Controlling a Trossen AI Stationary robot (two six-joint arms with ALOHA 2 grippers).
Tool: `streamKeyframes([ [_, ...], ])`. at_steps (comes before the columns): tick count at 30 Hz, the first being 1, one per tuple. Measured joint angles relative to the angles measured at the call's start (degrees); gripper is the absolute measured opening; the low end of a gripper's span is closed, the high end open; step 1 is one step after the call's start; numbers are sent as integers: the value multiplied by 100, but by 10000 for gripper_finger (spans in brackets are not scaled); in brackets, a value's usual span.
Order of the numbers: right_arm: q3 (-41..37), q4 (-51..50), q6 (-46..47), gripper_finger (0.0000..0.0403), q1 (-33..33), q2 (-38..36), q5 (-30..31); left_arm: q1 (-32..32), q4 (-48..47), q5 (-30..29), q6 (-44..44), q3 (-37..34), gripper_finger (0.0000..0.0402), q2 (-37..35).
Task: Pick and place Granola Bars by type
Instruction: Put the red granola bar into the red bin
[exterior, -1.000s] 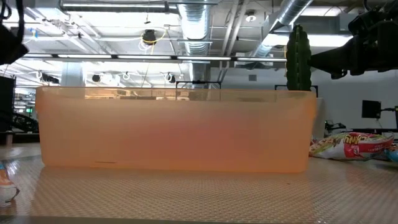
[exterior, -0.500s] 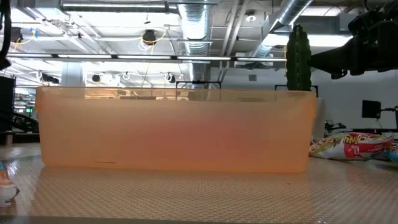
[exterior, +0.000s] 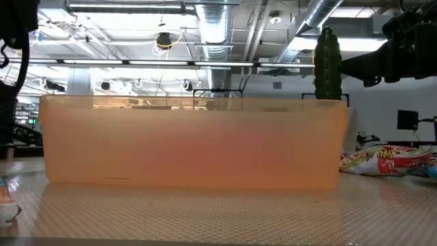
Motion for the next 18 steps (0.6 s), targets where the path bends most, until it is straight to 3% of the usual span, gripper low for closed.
streamKeyframes([
  [8, -1, 0, 0, 102, 2, -1, -1, 5, 961, 59, -42, -502, 215, -23],
  [18, 0, 0, 0, 102, 2, -2, -2, 0, 1016, -88, 78, -525, 204, -15],
])
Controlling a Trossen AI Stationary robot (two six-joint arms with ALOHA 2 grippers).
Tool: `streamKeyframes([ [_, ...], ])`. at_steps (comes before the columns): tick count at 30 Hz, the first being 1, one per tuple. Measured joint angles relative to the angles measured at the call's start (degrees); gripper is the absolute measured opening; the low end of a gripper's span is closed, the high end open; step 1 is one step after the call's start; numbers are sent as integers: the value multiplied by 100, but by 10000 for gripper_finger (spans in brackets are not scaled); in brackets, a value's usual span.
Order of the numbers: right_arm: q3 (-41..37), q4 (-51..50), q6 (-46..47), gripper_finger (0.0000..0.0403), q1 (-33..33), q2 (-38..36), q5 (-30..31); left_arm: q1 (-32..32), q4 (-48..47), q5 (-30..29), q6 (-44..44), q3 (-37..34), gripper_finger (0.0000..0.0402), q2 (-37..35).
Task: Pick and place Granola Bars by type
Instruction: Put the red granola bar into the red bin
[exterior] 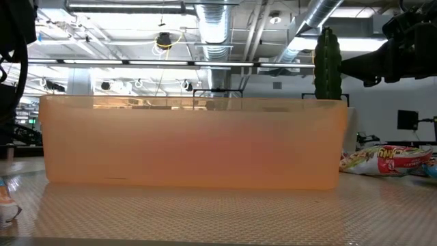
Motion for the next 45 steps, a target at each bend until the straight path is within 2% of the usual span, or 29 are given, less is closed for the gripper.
streamKeyframes([
  [13, 0, 0, 0, 102, -1, 2, 0, 28, 328, -173, 193, -7, 81, 7],
  [18, -1, 0, 0, 102, 0, 2, 0, 145, 447, -152, 335, -15, 57, 10],
  [24, 0, 0, 0, 102, -2, 2, 1, 316, 727, -233, 466, -28, 53, -48],
  [27, -1, 0, 0, 102, -1, 2, 2, 466, 985, -589, 503, -28, 53, -198],
  [34, 0, 0, 0, 102, -1, 2, 1, 890, 1443, -2005, 532, -28, 50, -779],
  [45, 0, 0, 0, 102, -2, 2, 0, 1598, 1804, -3174, 999, -26, 50, -1829],
])
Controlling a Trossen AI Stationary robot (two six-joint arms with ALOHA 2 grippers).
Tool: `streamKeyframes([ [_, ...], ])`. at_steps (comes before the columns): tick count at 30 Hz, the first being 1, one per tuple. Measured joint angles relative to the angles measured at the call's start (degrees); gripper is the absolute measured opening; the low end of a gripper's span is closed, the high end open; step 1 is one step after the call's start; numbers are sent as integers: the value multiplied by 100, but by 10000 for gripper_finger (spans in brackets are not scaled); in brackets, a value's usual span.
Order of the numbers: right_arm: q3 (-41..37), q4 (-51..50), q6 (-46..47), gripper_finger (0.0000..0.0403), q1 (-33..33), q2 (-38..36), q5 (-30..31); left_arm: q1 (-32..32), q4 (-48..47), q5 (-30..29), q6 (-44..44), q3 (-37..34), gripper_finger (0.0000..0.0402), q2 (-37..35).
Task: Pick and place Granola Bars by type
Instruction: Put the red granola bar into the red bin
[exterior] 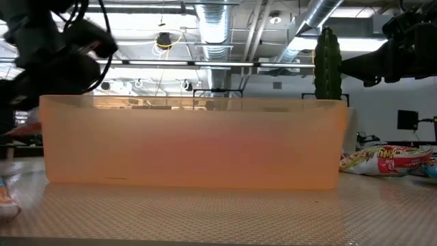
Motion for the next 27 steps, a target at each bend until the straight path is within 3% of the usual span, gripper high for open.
streamKeyframes([
  [14, 0, 0, 0, 102, 1, -2, 0, 568, 1021, -407, 1205, 7, 50, -1039],
  [23, -1, 0, 0, 102, 1, 0, 0, 803, 2494, -521, 2492, 13, 50, -1163],
  [27, -1, 0, 0, 102, 1, 0, 0, 802, 2574, -530, 2711, 15, 50, -1163],
])
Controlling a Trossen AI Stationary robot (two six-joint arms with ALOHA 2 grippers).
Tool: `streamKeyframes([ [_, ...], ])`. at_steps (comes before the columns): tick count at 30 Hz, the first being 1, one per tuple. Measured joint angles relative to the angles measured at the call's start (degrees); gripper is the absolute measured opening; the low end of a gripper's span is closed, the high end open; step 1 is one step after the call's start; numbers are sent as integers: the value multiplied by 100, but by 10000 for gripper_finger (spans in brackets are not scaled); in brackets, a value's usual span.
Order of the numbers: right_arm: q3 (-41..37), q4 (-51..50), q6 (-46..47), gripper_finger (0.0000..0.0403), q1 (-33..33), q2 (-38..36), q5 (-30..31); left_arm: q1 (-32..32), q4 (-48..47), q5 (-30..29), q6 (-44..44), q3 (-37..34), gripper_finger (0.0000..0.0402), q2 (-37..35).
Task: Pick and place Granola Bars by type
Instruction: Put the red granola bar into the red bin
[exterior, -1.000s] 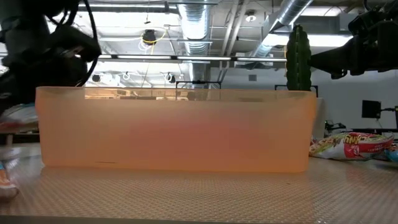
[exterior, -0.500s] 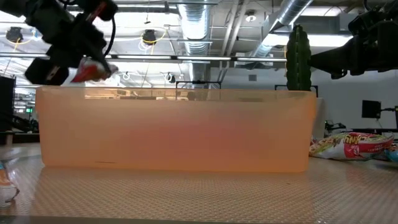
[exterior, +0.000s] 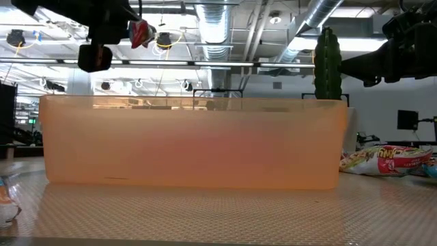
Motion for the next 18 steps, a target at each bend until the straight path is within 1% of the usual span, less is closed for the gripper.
streamKeyframes([
  [5, 1, 0, 0, 102, 1, -2, 0, 26, -8, -6, 146, 0, 50, 0],
  [9, 1, 0, 0, 102, -1, -1, 1, 268, -38, 391, 292, 0, 50, 35],
  [12, 1, 0, 0, 102, 1, 0, 0, 493, -154, 773, 387, 33, 50, 241],
  [14, 1, 0, 0, 102, 1, 0, 0, 654, -294, 958, 600, 192, 50, 428],
  [18, 1, 0, 0, 102, 1, 0, 0, 977, -778, 984, 1036, 571, 50, 838],
])
